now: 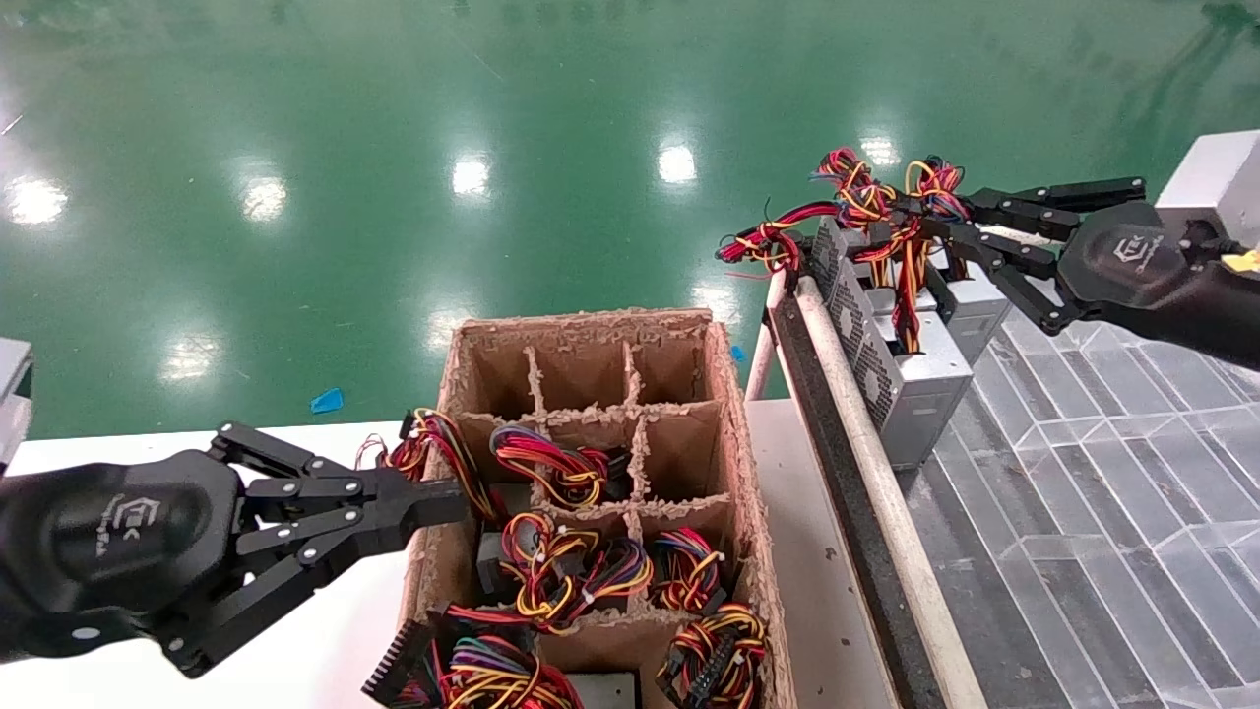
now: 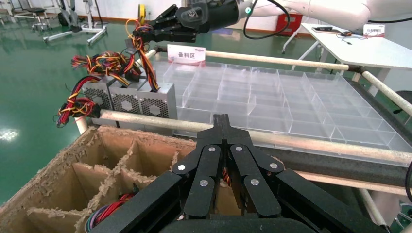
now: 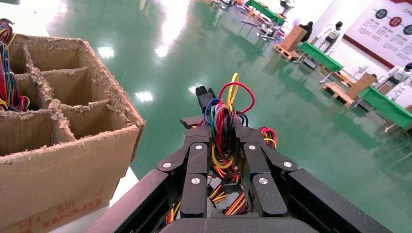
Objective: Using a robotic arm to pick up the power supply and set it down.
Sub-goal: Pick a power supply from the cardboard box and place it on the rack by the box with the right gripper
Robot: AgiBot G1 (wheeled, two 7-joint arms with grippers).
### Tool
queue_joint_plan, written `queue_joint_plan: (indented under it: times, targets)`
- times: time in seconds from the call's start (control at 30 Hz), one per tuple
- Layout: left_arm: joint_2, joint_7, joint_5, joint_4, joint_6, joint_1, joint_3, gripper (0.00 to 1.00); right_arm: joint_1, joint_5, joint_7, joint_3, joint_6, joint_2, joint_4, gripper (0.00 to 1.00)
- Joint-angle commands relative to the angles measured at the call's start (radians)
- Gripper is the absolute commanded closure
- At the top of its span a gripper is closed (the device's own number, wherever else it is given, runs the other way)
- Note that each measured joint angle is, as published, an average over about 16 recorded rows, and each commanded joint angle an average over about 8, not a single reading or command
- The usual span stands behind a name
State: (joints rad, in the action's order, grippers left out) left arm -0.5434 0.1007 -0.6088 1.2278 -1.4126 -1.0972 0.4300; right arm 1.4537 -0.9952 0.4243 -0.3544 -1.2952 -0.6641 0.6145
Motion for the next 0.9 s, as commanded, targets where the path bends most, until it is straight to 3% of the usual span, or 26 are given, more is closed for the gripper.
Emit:
queue_joint_plan:
  times: [0.03,0.43,0.9]
  targets:
    - [0.000,0.000,0.000,0.000,0.000,0.000,0.000,1.00,0.011,-0.007,0.007,-0.005,-0.007,-0.006,-0.015,0.00]
    - [0.000,0.000,0.000,0.000,0.000,0.000,0.000,1.00,0.045,-0.029,0.002,-0.018,-0.030,0.003,-0.018,0.00]
    - [0.000,0.000,0.000,0.000,0.000,0.000,0.000,1.00,0.068,-0.008,-0.012,0.000,-0.061,0.052,0.096,0.00]
